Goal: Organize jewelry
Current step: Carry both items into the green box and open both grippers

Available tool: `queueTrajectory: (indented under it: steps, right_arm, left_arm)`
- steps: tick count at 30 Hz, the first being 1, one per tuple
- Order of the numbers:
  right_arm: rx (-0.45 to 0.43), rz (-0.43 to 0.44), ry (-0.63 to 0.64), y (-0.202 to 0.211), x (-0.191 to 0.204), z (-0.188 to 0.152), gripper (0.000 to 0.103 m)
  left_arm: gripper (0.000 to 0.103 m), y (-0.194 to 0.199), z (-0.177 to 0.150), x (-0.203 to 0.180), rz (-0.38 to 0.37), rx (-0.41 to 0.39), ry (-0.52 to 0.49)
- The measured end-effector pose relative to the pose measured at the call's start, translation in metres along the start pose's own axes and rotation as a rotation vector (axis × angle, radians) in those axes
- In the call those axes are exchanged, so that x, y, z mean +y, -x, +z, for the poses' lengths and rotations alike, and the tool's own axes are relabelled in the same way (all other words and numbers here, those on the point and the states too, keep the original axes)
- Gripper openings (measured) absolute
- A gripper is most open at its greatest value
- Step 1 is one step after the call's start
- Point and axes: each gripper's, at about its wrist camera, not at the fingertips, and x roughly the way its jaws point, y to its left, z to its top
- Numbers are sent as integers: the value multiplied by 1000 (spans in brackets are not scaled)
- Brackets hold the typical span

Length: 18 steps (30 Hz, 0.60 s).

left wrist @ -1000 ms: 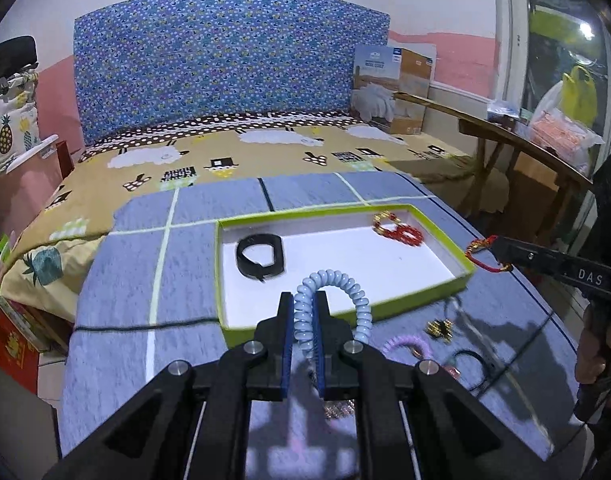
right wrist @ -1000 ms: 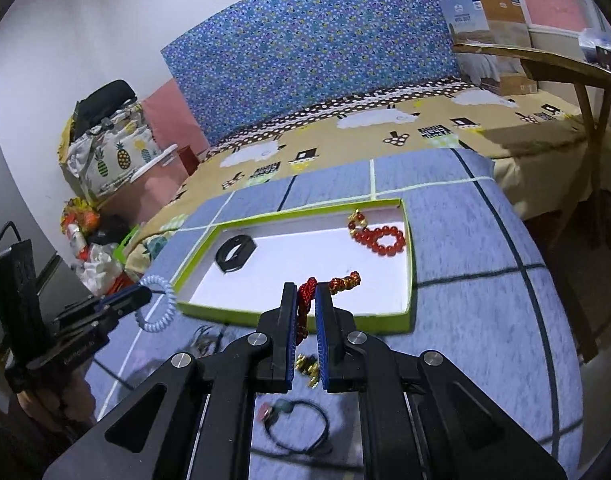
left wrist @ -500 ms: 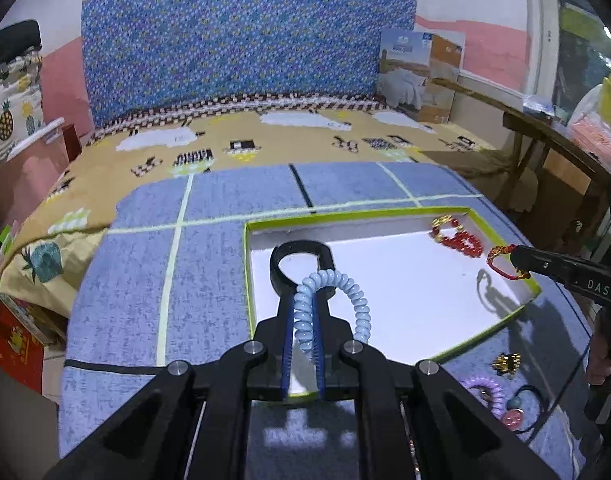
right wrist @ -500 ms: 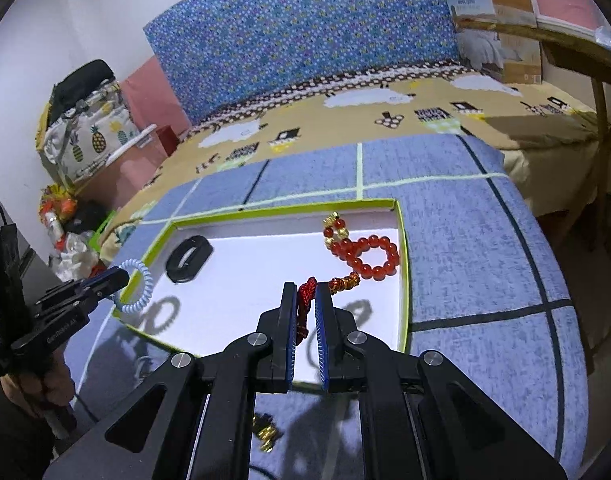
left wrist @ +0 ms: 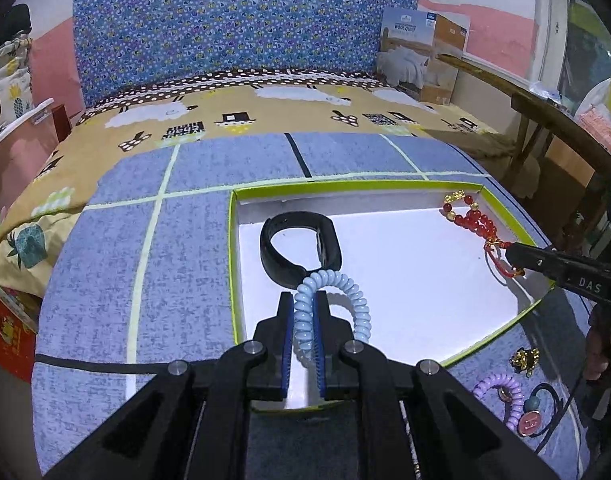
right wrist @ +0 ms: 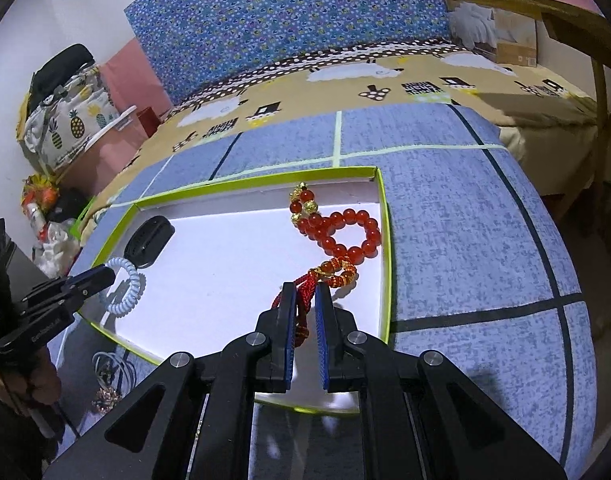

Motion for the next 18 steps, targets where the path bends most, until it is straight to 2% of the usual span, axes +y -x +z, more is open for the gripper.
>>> queueTrajectory:
  steps: [4,9,18]
  right_arm:
    - [0,-18,18,2,2,-1,10]
    - [-14,-25,29,7,4,-4,25]
    - [-66,-14,30,35,11,-15,25]
  left_arm:
    - [10,-1,-1,0,3,4,0]
    - [11,0,-1,0,7,-1,-6]
    - [17,23,-7,-2,-8,-44,5]
